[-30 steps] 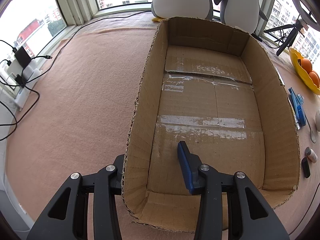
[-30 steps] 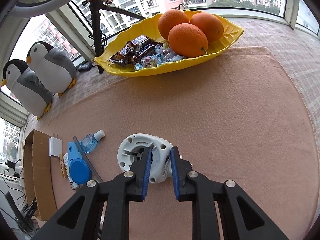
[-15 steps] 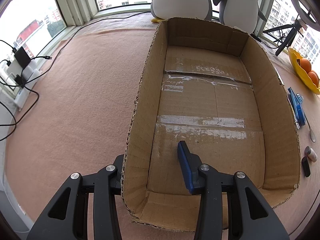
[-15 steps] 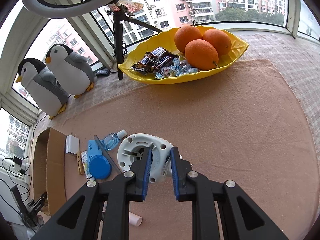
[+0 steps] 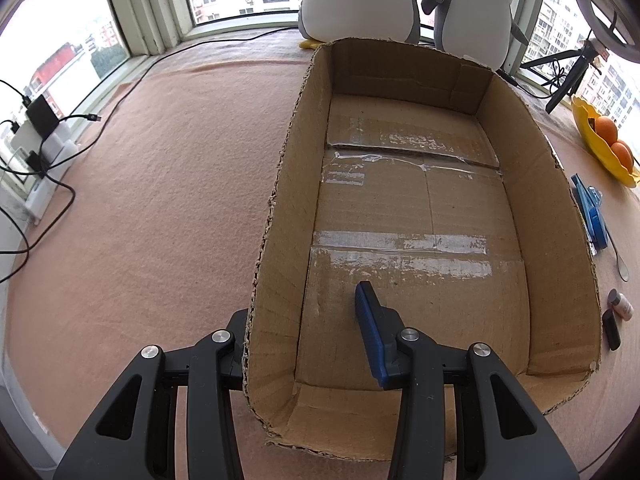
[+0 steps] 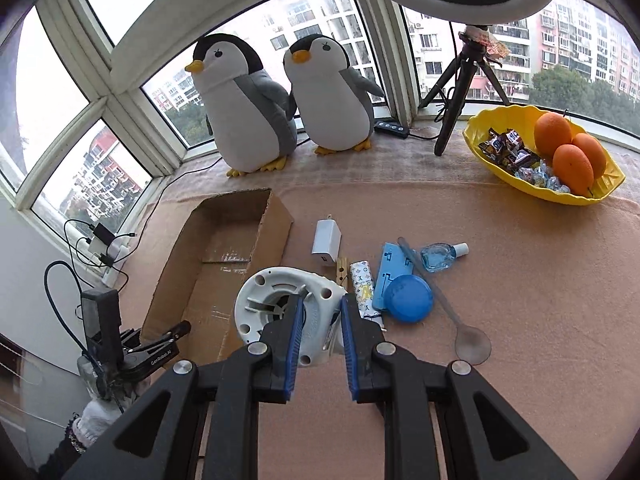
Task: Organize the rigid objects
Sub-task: 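Carry the plug adapter with the right gripper into the cardboard box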
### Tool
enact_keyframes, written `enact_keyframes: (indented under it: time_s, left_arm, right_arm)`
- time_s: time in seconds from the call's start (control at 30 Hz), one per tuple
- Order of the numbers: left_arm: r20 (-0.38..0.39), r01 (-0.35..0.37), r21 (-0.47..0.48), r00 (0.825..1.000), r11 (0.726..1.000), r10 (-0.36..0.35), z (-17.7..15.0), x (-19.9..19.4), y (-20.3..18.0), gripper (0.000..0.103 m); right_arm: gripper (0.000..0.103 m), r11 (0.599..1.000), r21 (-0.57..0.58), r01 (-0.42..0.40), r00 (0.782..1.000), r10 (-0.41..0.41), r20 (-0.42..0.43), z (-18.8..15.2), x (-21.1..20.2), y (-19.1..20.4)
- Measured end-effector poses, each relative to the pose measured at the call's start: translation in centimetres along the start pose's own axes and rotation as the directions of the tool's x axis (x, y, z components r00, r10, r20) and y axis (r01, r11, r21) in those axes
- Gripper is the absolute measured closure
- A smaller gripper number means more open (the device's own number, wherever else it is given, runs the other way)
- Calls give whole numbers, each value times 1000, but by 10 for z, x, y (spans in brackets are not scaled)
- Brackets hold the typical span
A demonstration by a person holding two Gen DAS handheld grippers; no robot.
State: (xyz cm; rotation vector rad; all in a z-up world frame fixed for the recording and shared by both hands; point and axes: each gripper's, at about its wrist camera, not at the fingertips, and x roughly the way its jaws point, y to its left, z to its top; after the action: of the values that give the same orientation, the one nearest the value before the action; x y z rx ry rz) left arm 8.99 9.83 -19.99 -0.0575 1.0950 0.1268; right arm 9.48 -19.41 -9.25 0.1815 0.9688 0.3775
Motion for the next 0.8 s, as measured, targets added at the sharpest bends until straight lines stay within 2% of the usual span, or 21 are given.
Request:
enact_keyframes:
  time_s: [0.2,0.3,0.57,0.8]
  left_arm:
    - [10,1,2,1000,1000,-1,-2,0,0,62]
    - [14,2,6,1000,1000,-2,-2,0,0,62]
    - [16,5,3,1000,1000,-5,-3,0,0,62]
    - [19,3,5,1000,1000,-3,-2,0,0,62]
  right_arm:
    - [86,997,-54,-46,998,44,-33,-7,26,44]
    - [86,996,-79,-34,999,32,-30,-6,40,60]
    - [86,994,-99,-43,999,39,-38,0,71,86]
    - [86,994,-106,-36,998,31,-46,4,86,93]
